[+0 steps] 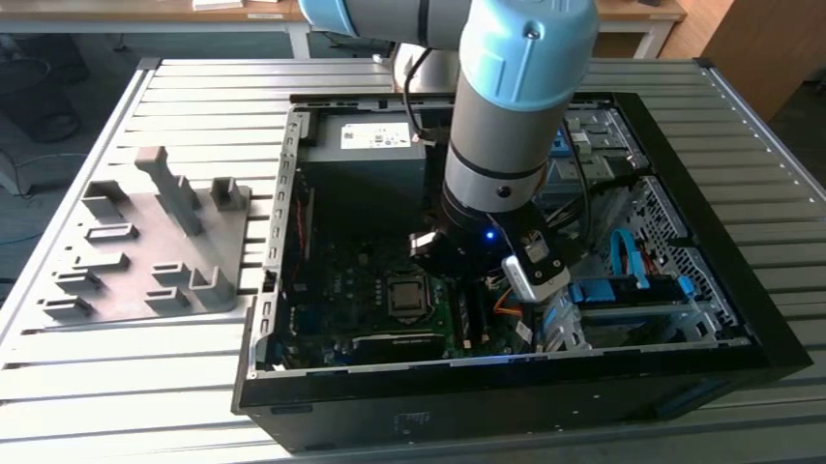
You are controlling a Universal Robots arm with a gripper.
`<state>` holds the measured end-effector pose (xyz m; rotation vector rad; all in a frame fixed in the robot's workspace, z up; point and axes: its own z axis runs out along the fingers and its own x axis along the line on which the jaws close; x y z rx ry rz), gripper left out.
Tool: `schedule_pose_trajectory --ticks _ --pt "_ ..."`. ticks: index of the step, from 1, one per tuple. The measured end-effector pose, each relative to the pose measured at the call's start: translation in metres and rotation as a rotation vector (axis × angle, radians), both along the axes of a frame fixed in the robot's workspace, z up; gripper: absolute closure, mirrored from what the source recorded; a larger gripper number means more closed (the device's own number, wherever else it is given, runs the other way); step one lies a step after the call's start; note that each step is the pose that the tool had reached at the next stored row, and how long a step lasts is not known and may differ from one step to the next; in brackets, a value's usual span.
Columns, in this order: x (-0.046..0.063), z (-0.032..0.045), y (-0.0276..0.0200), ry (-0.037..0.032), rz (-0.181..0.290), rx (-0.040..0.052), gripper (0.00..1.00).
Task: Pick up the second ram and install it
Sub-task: 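Insert the second ram into the second slot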
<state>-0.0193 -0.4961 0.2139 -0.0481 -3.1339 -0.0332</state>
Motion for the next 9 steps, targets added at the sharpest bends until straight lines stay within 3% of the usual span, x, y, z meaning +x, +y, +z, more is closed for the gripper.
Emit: schedule_pose_trajectory --ticks 3,9 --pt "0.001 -0.0019 0.0 0.0023 0.0 0.0054 0.86" --pt "0.0016 0.0003 0.0001 0.0022 0.0 0.0068 0.86"
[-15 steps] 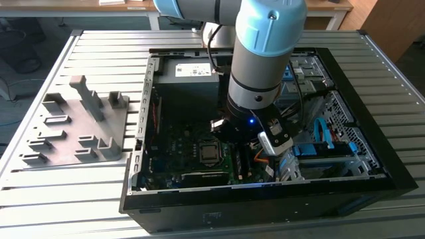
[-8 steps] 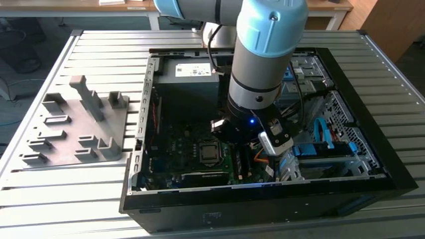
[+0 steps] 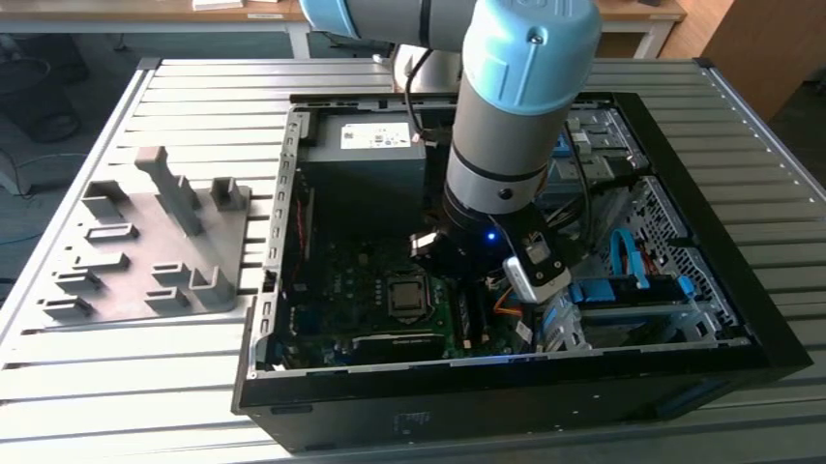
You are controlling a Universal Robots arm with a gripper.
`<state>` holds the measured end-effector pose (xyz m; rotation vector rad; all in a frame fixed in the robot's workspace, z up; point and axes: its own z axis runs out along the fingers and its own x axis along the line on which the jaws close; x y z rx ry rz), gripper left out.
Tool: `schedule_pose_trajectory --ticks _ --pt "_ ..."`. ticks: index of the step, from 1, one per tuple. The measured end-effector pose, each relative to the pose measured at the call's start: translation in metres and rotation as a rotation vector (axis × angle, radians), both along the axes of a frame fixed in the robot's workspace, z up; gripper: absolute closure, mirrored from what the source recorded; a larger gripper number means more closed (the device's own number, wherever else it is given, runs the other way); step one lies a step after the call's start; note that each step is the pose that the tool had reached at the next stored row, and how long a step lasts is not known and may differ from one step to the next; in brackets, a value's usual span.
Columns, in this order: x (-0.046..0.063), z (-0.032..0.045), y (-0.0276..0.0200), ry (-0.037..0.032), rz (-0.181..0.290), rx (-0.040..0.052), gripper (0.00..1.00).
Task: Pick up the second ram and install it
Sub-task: 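Insert the second ram into the second slot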
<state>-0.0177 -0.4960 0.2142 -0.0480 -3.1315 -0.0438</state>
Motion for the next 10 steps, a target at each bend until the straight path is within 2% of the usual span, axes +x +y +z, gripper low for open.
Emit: schedule_pose_trajectory --ticks 10 --pt "0.0001 0.0008 -0.0001 0.0012 0.008 0.0002 0.86"
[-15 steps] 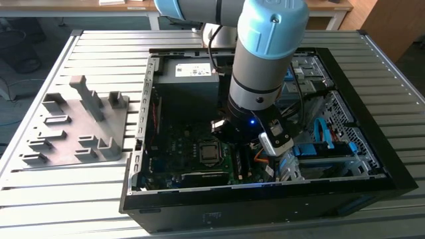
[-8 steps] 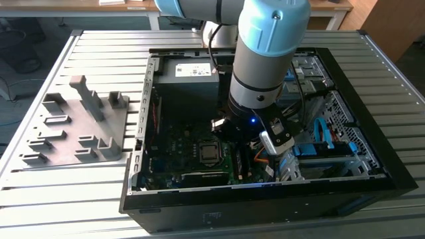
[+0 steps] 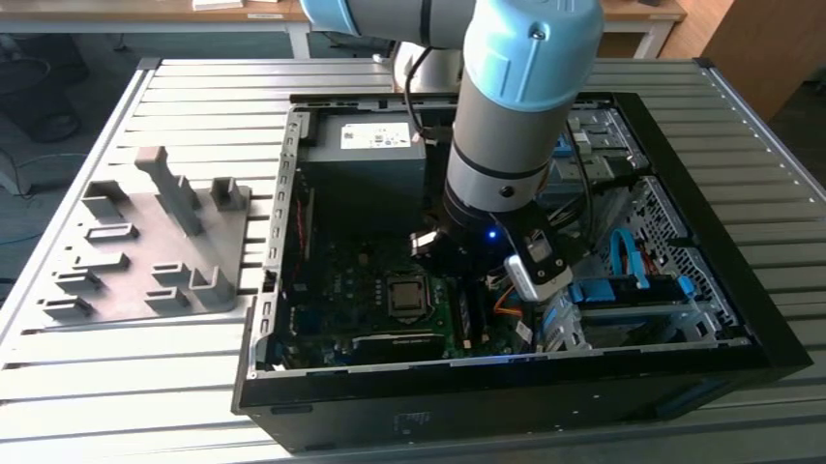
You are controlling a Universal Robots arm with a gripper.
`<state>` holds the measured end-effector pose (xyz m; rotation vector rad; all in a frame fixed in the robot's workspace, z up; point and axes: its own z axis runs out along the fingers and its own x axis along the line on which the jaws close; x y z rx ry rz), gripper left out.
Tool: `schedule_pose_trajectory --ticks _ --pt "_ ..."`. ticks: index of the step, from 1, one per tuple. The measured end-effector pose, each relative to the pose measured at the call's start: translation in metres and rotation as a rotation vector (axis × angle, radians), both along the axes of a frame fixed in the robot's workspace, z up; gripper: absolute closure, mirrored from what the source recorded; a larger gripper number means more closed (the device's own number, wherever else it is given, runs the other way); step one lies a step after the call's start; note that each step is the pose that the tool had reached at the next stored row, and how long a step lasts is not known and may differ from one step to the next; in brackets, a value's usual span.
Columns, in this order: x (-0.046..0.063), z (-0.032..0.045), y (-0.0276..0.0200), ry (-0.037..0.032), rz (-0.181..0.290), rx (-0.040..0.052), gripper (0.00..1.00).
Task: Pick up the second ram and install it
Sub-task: 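Insert the second ram into the second slot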
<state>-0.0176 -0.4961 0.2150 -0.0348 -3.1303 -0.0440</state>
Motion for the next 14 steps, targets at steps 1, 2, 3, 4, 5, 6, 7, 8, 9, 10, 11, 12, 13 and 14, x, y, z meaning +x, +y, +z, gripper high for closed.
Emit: schedule_pose_trajectory --ticks 1,2,3,4,5,6,7,8,9,10,11,12,13,14 --pt "0.0001 -0.0004 0.0 0.0005 0.001 0.0 0.86" --pt "0.0002 -0.0009 0.0 0.001 0.001 0.0001 0.86" --pt "0.0002 -0.0012 0.0 0.0012 0.002 0.0 0.86" --pt "0.0002 -0.0014 0.0 0.0014 0.002 -0.0001 0.86" --pt "0.0002 -0.0014 0.0 0.0014 0.002 -0.0002 0.86" --pt "0.0002 -0.0015 0.0 0.0014 0.002 -0.0002 0.86" --pt "0.0002 -0.0015 0.0 0.0014 0.002 0.0 0.86" --pt "0.0002 -0.0016 0.0 0.0014 0.002 0.0 0.86" --pt "0.0002 -0.0015 0.0 0.0013 0.002 0.0001 0.86" --pt "0.0002 -0.0011 0.0 0.0012 0.002 0.0003 0.86" --pt "0.0002 0.0002 0.0001 0.001 0.003 0.0004 0.86" --pt "0.0003 0.0016 0.0 0.0007 0.003 0.0002 0.86" --pt "0.0003 0.0025 0.0 0.0005 0.003 0.0001 0.86" --pt "0.0003 0.0026 0.0001 0.0003 0.003 0.0003 0.86"
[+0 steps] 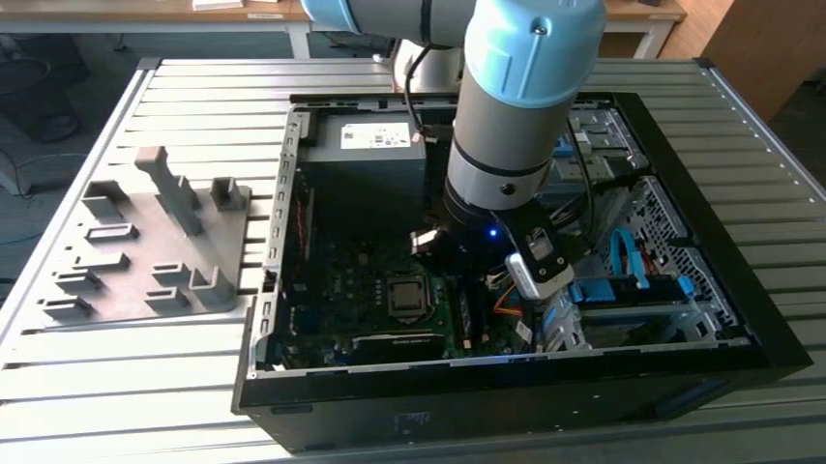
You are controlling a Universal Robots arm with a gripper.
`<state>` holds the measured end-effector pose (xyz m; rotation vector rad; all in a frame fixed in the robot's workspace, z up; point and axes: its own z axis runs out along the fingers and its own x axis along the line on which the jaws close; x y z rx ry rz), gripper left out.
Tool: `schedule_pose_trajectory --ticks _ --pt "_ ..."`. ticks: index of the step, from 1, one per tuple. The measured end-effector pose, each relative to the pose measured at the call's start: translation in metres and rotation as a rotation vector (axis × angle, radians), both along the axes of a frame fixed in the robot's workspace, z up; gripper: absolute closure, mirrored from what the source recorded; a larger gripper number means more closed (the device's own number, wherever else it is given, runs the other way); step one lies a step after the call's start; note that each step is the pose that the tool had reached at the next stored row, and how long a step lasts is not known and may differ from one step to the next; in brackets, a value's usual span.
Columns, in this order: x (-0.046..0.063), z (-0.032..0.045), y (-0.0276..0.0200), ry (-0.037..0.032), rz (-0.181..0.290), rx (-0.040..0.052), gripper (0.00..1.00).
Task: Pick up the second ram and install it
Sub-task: 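Insert the second ram into the second slot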
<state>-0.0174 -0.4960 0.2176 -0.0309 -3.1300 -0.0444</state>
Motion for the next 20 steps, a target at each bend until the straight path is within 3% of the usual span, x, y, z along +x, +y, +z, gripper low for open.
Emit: schedule_pose_trajectory --ticks 20 --pt "-0.0001 0.0004 -0.0006 0.0 0.0 0.0008 0.86"
